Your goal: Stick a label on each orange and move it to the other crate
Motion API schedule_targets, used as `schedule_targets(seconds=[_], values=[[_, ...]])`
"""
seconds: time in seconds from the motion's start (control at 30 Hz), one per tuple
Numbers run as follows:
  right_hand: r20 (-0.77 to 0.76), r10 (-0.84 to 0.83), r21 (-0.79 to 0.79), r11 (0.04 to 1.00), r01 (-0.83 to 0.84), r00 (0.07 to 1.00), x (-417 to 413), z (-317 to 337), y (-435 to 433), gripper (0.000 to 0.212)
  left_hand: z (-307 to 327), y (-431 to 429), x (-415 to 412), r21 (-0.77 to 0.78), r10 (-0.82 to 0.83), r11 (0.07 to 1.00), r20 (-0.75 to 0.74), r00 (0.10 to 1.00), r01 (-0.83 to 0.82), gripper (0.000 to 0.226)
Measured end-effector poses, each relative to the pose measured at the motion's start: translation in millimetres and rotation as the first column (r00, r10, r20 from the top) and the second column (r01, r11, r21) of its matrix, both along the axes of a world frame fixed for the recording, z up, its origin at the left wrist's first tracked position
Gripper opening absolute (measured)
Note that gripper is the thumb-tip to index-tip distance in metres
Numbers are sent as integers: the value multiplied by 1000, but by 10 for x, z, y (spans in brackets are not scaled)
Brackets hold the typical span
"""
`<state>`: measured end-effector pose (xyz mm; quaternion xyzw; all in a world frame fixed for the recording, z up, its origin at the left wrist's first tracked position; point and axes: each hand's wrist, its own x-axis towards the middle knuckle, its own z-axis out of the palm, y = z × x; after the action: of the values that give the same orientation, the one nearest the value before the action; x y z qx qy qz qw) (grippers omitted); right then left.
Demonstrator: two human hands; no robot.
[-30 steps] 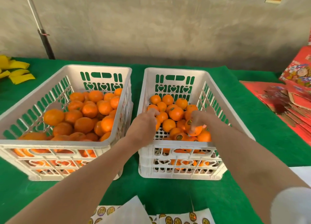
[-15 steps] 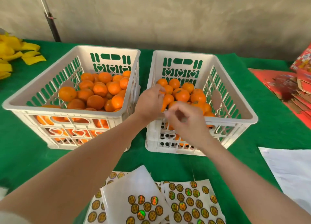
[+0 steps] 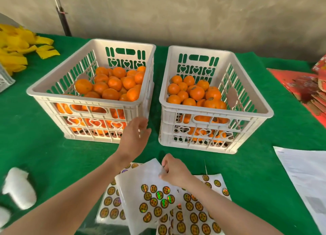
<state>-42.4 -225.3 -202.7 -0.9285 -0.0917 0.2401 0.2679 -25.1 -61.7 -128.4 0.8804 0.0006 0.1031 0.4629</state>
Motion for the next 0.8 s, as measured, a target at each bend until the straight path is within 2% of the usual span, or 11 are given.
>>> schedule_targets(seconds=[0.07,0.13,0.17,0.23,0.33,0.47,0.6,0.8], values=[[30,-100,103,990,96,995,3,14,-29,20,-146,103,-30,85,3,996,-187,982,13,30],[44,-172,228,961,157,984,22,96,-69,23,-251,167,-46,122,-24,990,-384,923,77,54],[38,-187,295,941,168,982,37,160,-84,26,-287,182,-49,88,-57,990,-462,885,110,62],[11,-211,419,888,188,977,73,295,-113,29,-311,186,-36,-19,-132,989,-536,834,145,59],[-24,-260,547,805,231,965,114,494,-195,24,-270,193,36,-103,-140,990,-528,837,100,37],[-99,-237,628,738,246,966,86,709,-349,17,-129,216,162,-156,-75,988,-498,864,-5,31],[-120,-223,631,735,248,967,55,829,-442,24,4,208,215,-200,-82,980,-459,885,-13,4],[-103,-244,582,771,257,964,27,822,-418,33,56,139,236,-202,-93,979,-465,881,-3,8]])
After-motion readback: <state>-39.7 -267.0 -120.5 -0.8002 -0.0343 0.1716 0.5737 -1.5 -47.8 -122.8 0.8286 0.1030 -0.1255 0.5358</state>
